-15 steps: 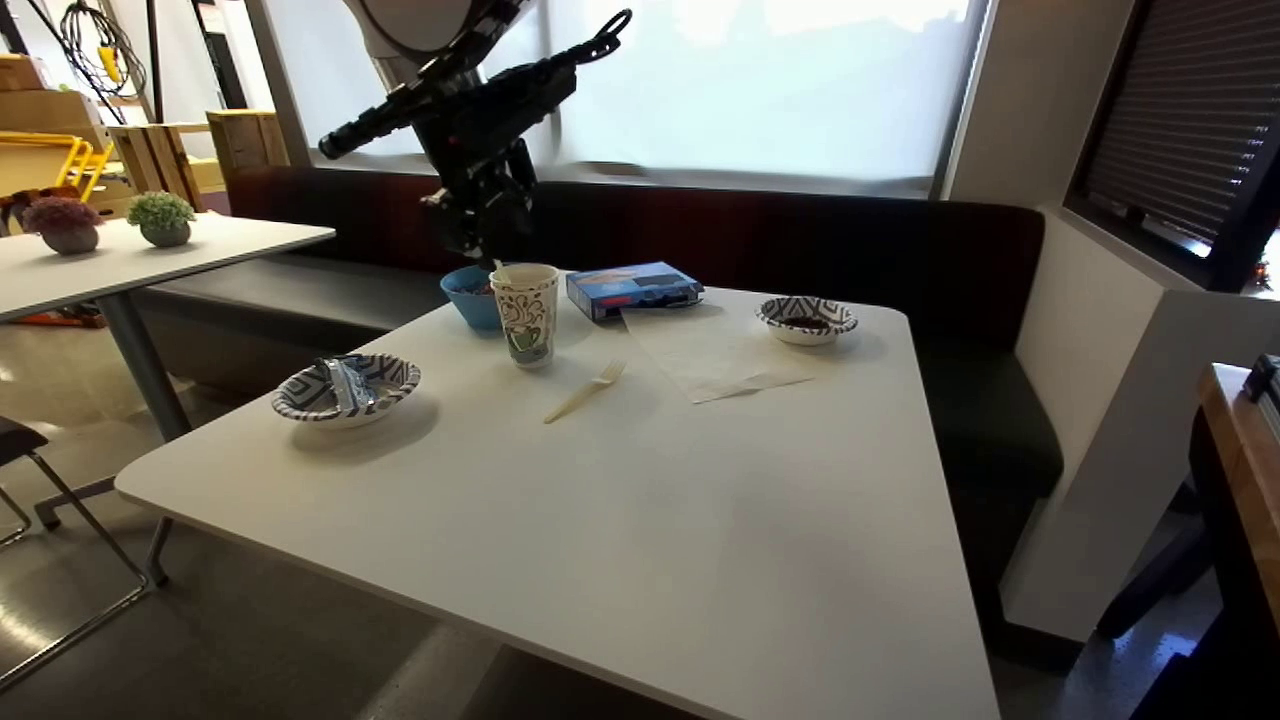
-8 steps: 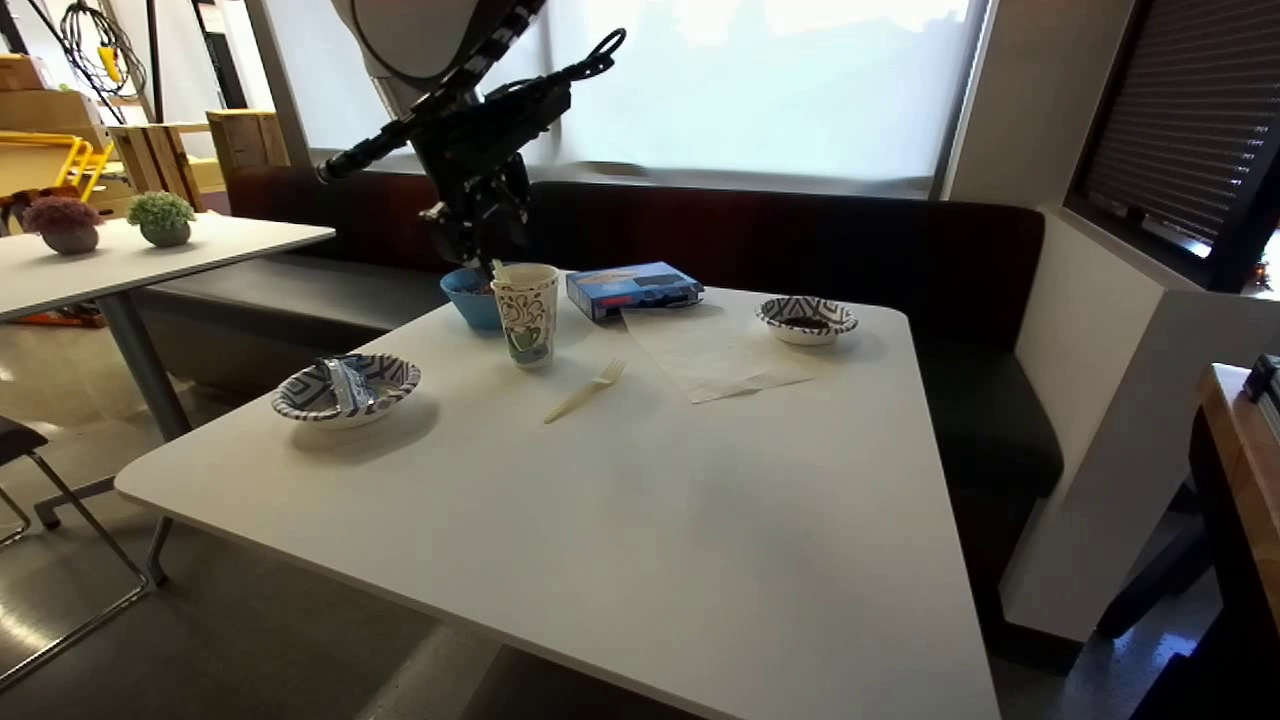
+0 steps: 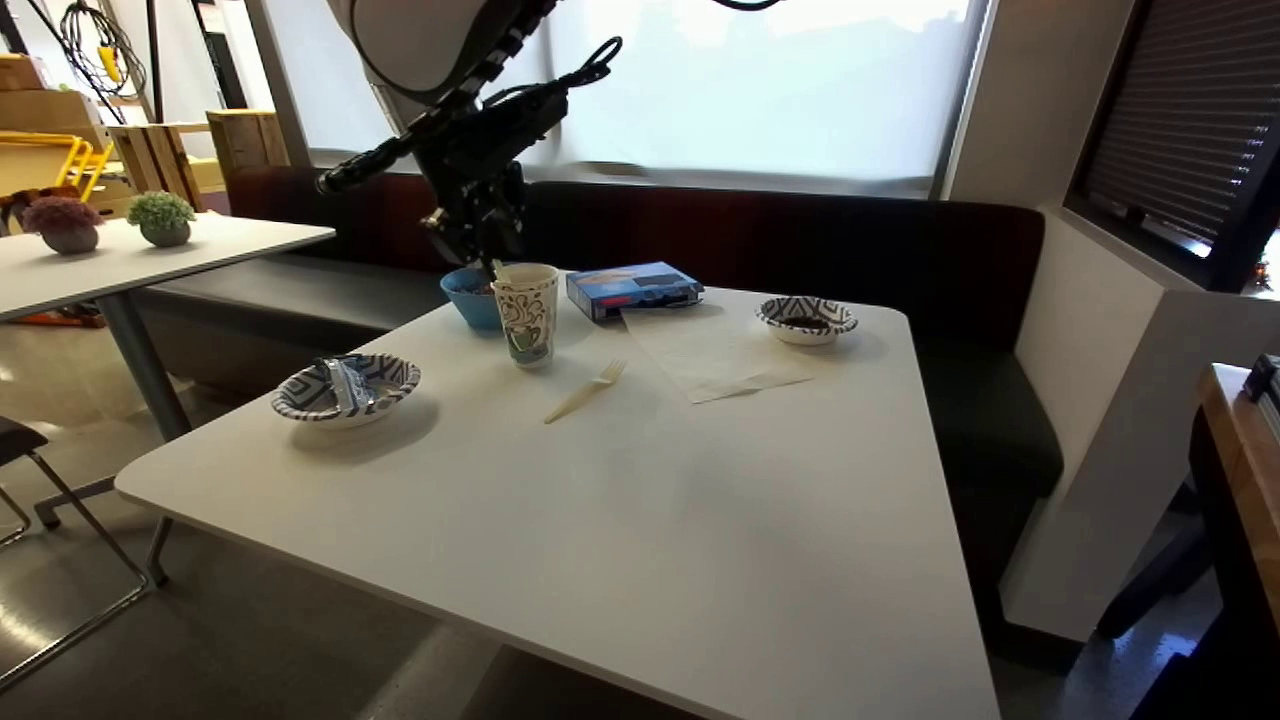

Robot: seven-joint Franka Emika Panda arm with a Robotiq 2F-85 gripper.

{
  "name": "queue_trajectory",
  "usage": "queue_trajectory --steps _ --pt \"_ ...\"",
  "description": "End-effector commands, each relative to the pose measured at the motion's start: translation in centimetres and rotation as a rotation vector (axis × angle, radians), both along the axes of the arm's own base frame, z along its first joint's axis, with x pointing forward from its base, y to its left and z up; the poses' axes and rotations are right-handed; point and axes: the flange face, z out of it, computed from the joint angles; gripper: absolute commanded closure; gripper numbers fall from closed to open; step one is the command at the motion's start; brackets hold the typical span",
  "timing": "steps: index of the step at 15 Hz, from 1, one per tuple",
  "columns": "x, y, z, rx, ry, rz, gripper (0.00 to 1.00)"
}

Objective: Remove the spoon from the cup

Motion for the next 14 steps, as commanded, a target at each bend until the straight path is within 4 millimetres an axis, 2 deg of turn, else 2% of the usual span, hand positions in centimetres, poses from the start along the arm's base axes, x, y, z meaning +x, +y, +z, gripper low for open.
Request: queue_trajectory --steps 1,2,4,5,6,8,9,11,12,13,14 --pt "0.17 0.34 -0.48 0.005 0.03 0.001 0.58" --pt "0.16 0.37 -0.49 0.005 0.031 0.002 0.56" --pt "0.11 0.44 -0.47 0.006 0.04 0.007 0.64" --pt "0.02 0.53 -0.42 0.008 0.05 0.01 0.7" --pt "-0.04 0.45 -0.35 0.006 0.054 0.01 0.8" --pt "-0.18 0.67 -0.25 0.002 0.065 0.015 0.83" --pt "-0.22 0.72 -0.28 0.0 0.07 0.02 0.89" --pt "-0.32 0.8 -0.24 0.0 0.079 0.028 0.88" --pt "-0.35 0.82 -0.13 -0.006 0.081 0.034 0.93" --pt "-0.33 0.79 0.01 -0.017 0.076 0.036 0.92" --pt "-0.36 0.82 0.28 -0.018 0.077 0.042 0.98"
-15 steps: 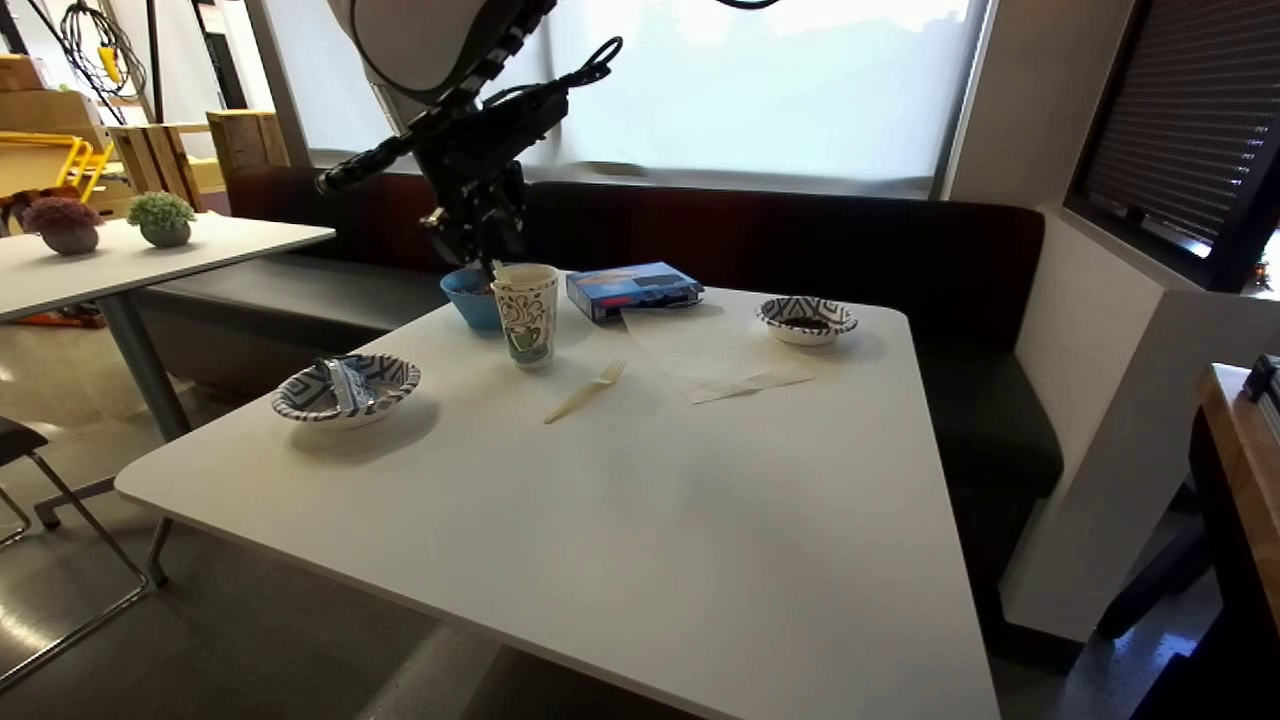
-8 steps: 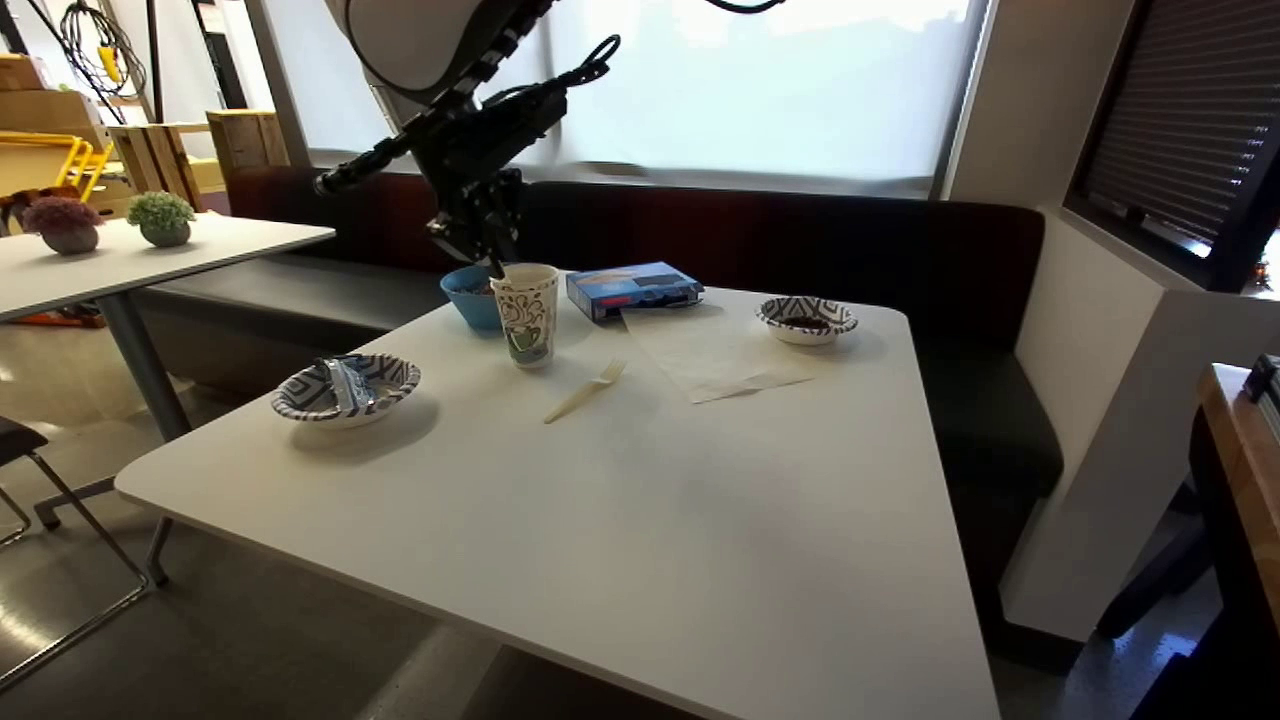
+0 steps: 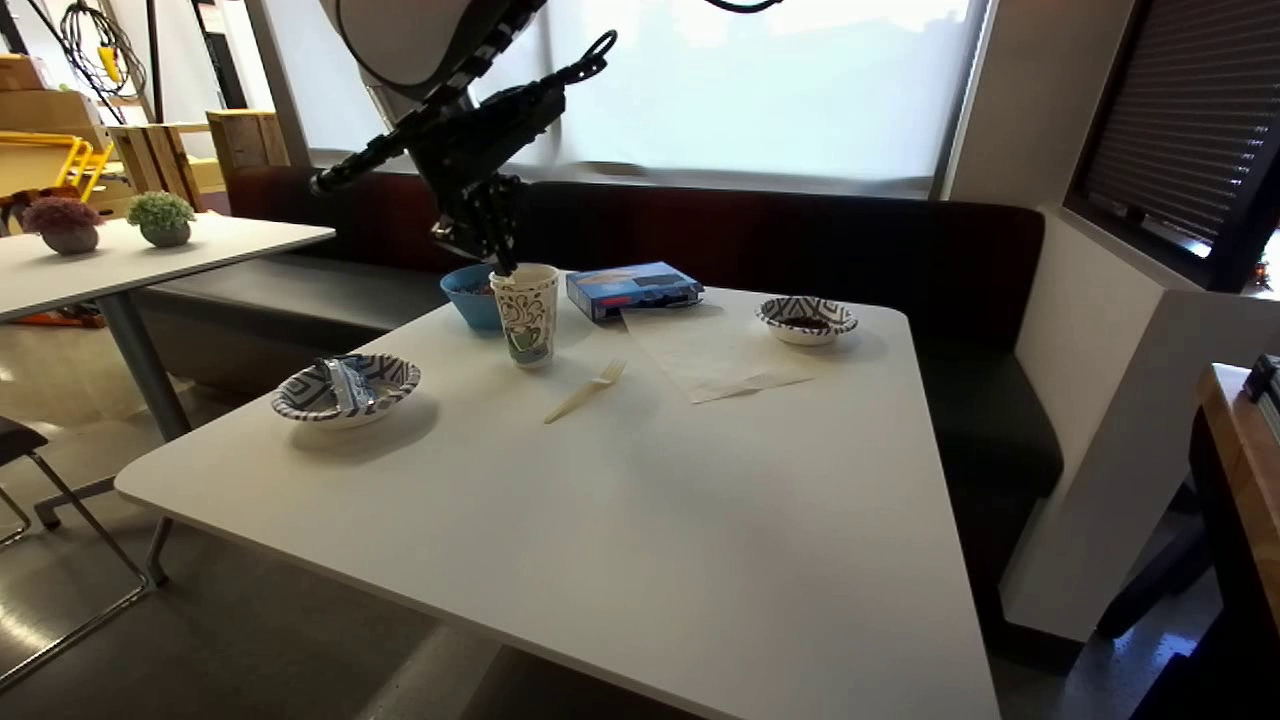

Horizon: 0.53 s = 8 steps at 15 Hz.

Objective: Remove the spoon from the cup

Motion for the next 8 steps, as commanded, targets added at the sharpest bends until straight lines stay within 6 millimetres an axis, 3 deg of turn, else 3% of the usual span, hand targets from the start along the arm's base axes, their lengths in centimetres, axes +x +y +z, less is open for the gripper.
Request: queue_trajectory --steps 1,8 --pt "0.0 0.4 0.7 -0.015 0.016 0.017 0.98" --pt "-0.4 1.0 3.9 0.0 -0.014 0.012 0.99"
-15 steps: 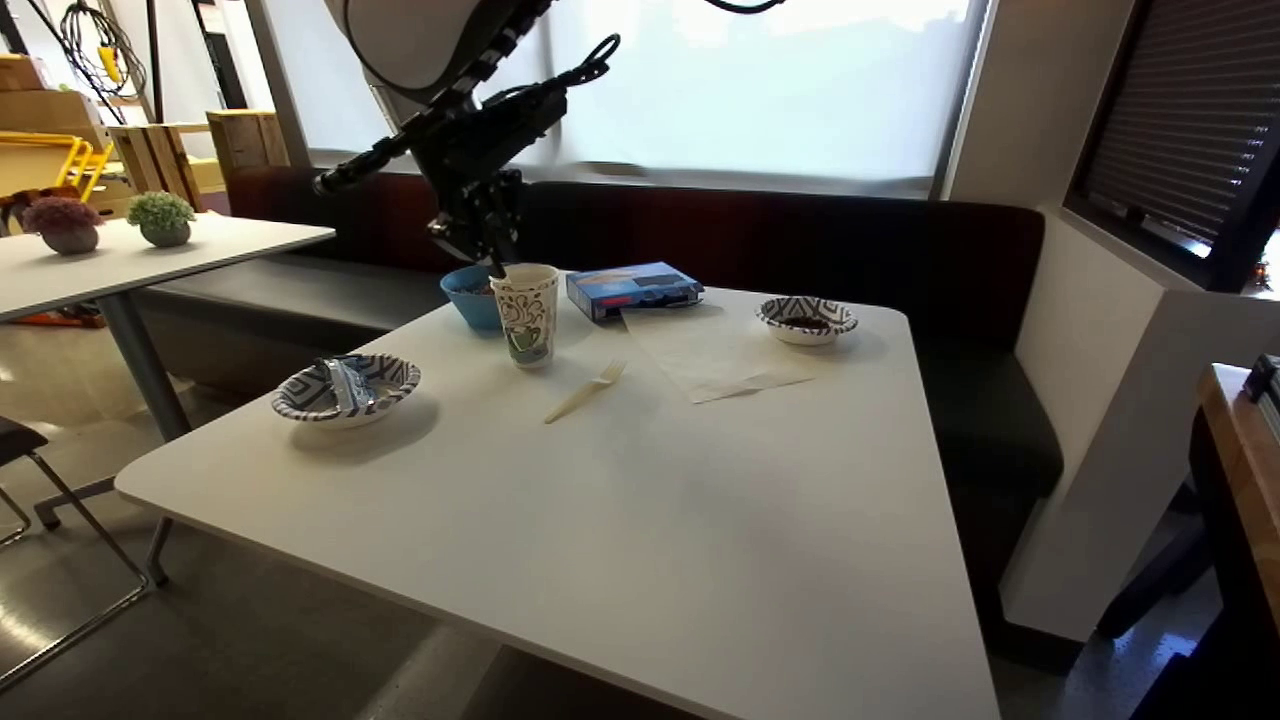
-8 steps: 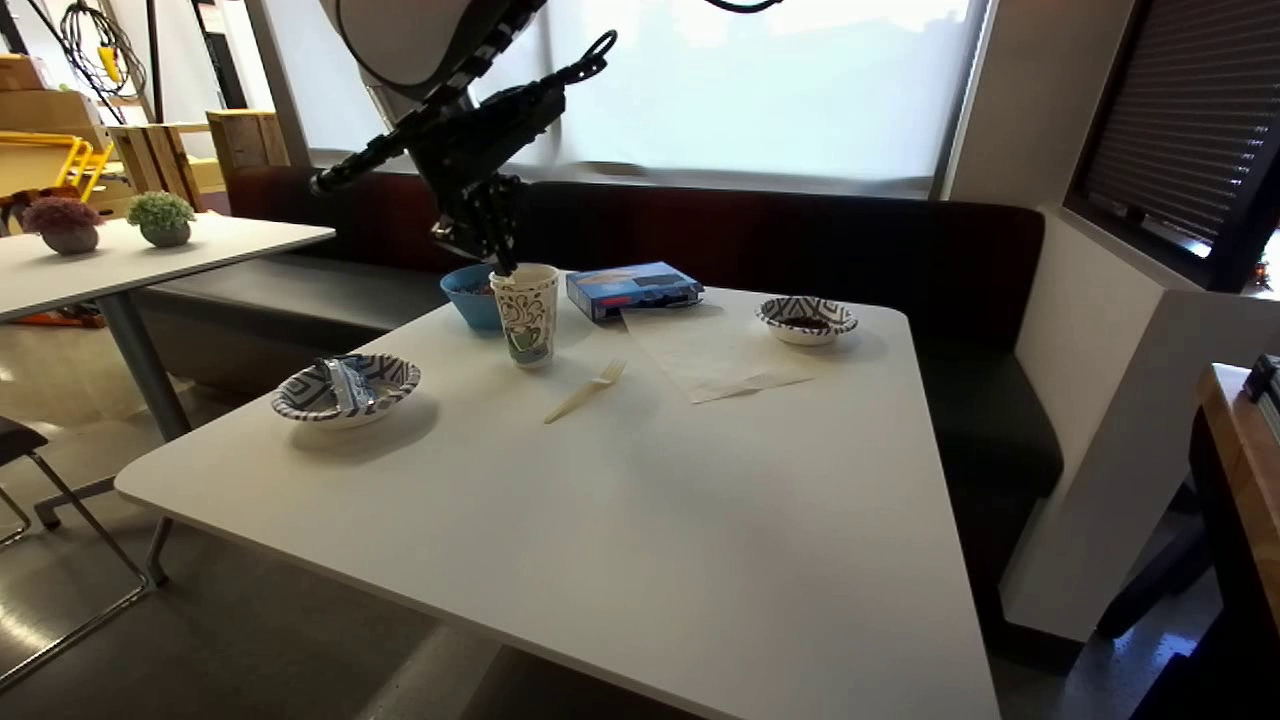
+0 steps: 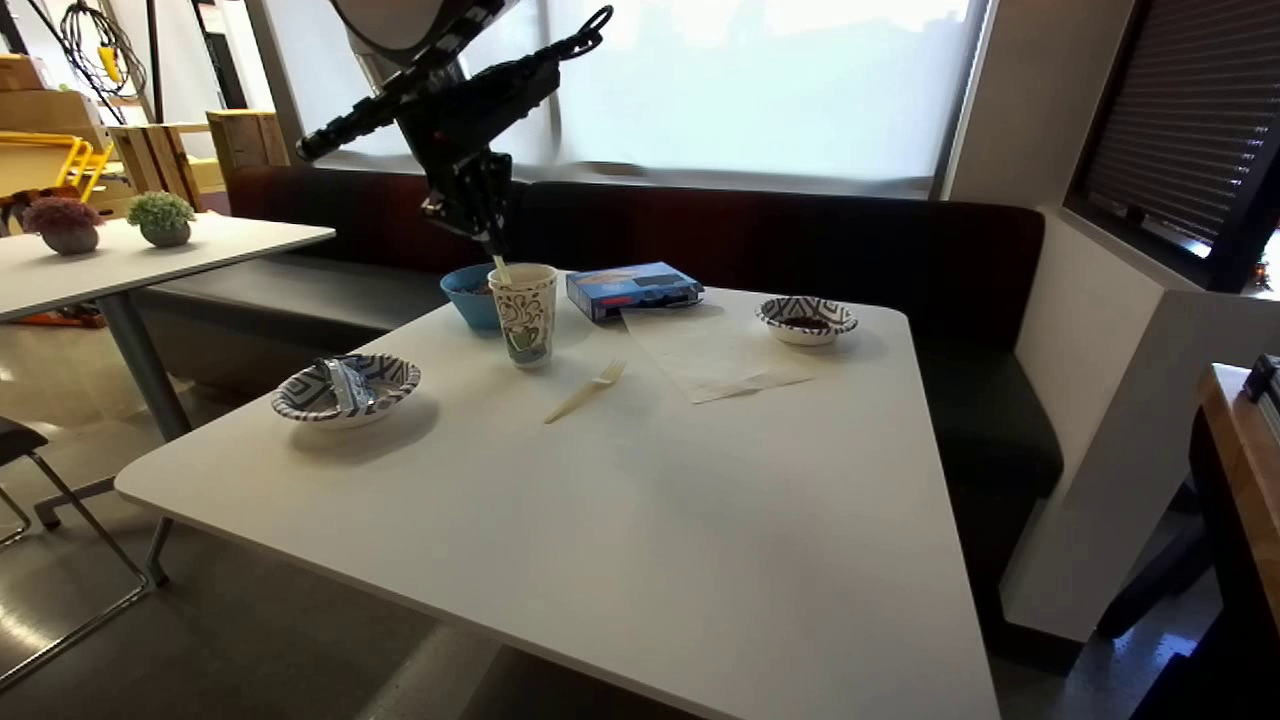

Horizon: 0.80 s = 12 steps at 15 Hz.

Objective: Remove the spoon from the cup

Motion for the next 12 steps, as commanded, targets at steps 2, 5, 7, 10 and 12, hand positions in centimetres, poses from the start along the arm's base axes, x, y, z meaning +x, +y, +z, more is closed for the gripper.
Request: queue_trajectory --steps 2,5,7,10,12 --pt "-1.0 1.2 2.4 0.011 0.01 -0.004 0.99" --pt "-1.7 2.0 4.0 0.008 0.004 -0.035 0.99" --pt "-2.4 2.3 5.0 0.005 0.014 -0.072 0.99" --pt "-3.7 2.4 6.1 -0.012 0.046 -0.146 0.99" --pt "-4.4 2.4 6.9 -0.022 0.042 -0.188 0.99"
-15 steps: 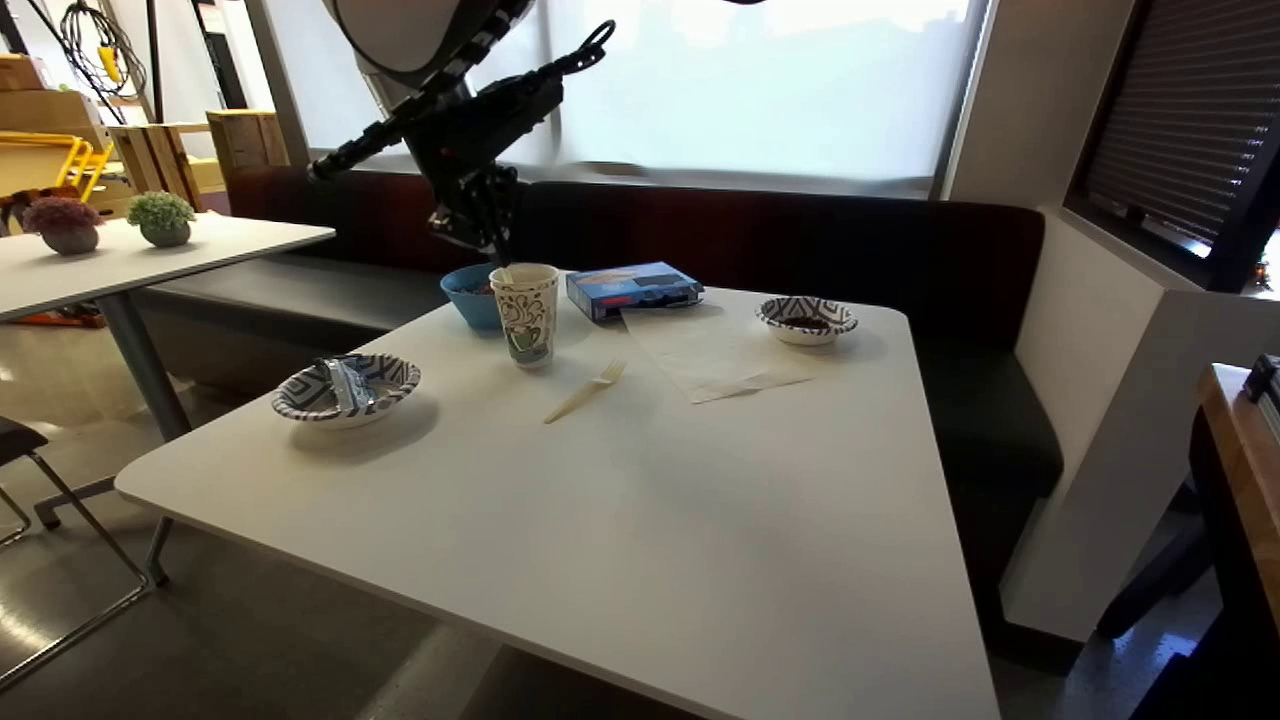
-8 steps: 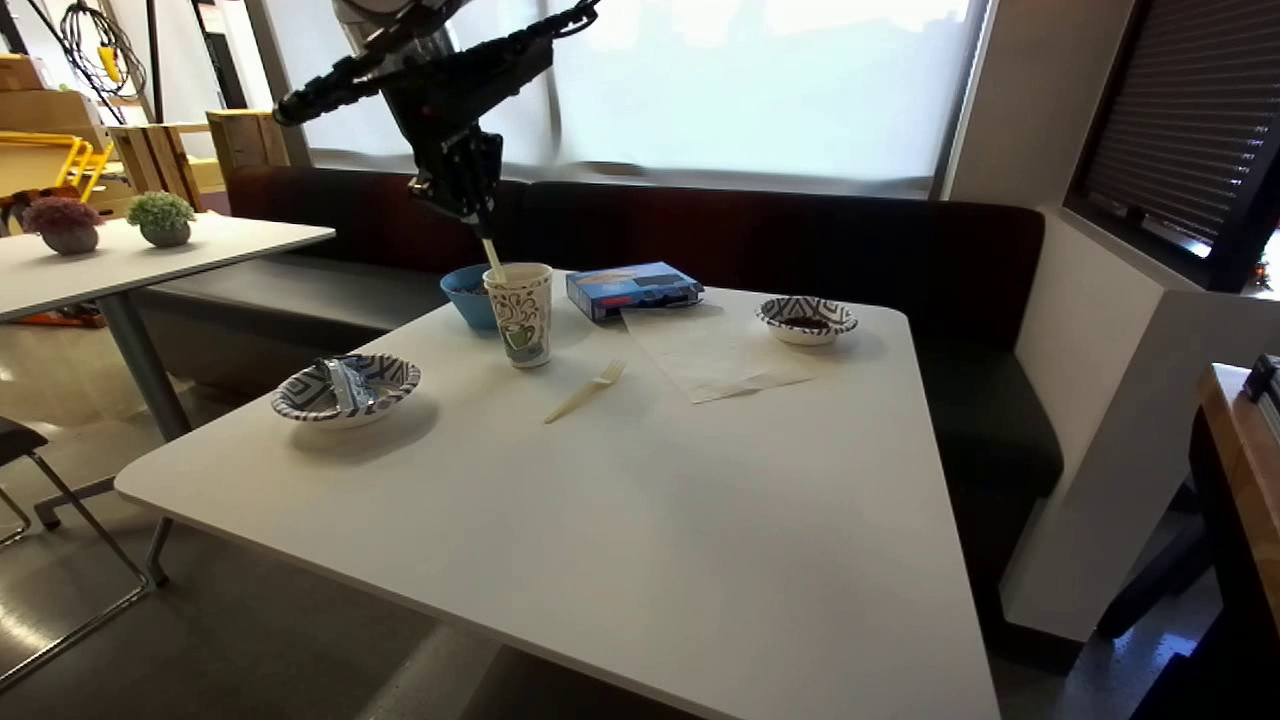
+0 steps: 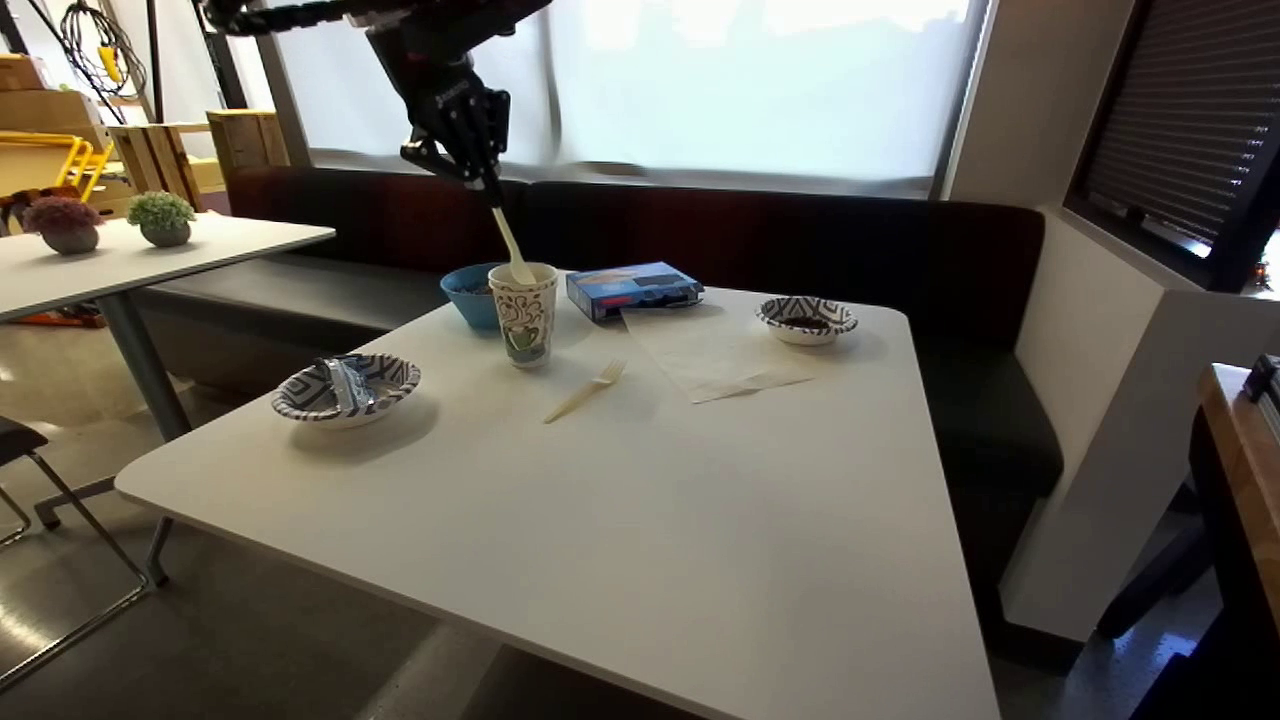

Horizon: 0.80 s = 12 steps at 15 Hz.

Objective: Remove the spoon from the cup

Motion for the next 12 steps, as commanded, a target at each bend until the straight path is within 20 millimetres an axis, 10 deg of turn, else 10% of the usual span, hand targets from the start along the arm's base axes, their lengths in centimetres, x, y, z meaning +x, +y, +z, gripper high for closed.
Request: queue_trajectory --steps 1,12 --pt "-2.0 -0.1 1.4 -0.01 0.006 -0.091 0.99" --pt "-4.9 -6.7 0.3 -0.124 0.008 -0.291 0.99"
